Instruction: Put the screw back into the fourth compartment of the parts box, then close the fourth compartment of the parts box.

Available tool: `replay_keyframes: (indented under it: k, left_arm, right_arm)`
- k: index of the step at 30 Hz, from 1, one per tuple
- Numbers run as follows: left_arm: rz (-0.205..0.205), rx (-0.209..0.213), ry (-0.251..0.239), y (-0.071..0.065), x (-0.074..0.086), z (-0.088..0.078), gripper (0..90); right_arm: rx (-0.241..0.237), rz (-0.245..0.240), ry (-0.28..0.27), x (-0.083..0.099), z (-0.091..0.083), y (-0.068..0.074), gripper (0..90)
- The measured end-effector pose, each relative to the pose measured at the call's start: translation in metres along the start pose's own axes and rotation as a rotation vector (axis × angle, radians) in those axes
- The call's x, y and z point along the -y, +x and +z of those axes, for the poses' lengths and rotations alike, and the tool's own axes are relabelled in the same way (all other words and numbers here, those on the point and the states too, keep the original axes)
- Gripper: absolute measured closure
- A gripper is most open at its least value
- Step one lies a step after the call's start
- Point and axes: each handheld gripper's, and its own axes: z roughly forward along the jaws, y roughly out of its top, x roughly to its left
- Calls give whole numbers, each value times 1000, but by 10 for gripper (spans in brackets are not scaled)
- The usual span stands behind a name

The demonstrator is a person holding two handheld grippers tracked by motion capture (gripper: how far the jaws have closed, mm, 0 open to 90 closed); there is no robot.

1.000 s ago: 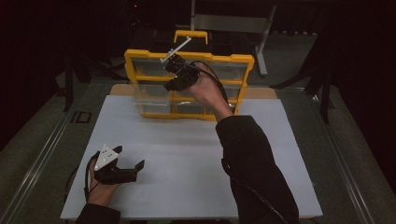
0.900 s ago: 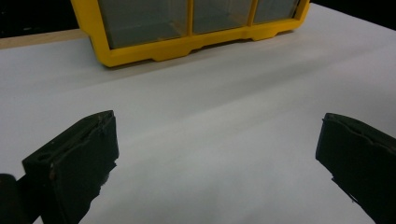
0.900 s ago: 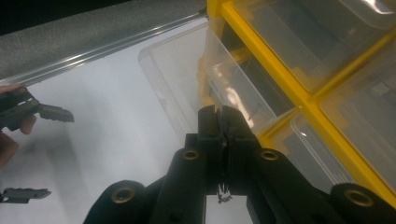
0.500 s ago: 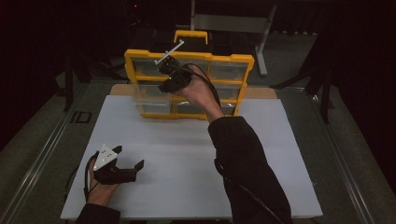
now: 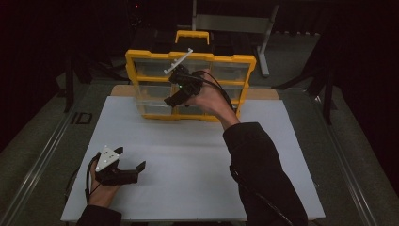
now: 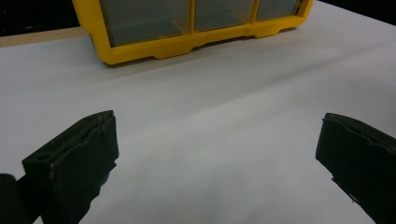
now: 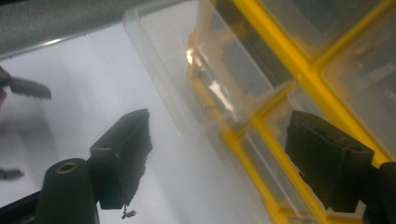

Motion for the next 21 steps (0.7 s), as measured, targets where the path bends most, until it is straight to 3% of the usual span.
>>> replay_keyframes:
  k: [21]
  left_arm:
    - [1, -9, 2, 0, 0, 1, 1]
  right_arm:
    - [5, -21, 26, 57, -22, -4, 166]
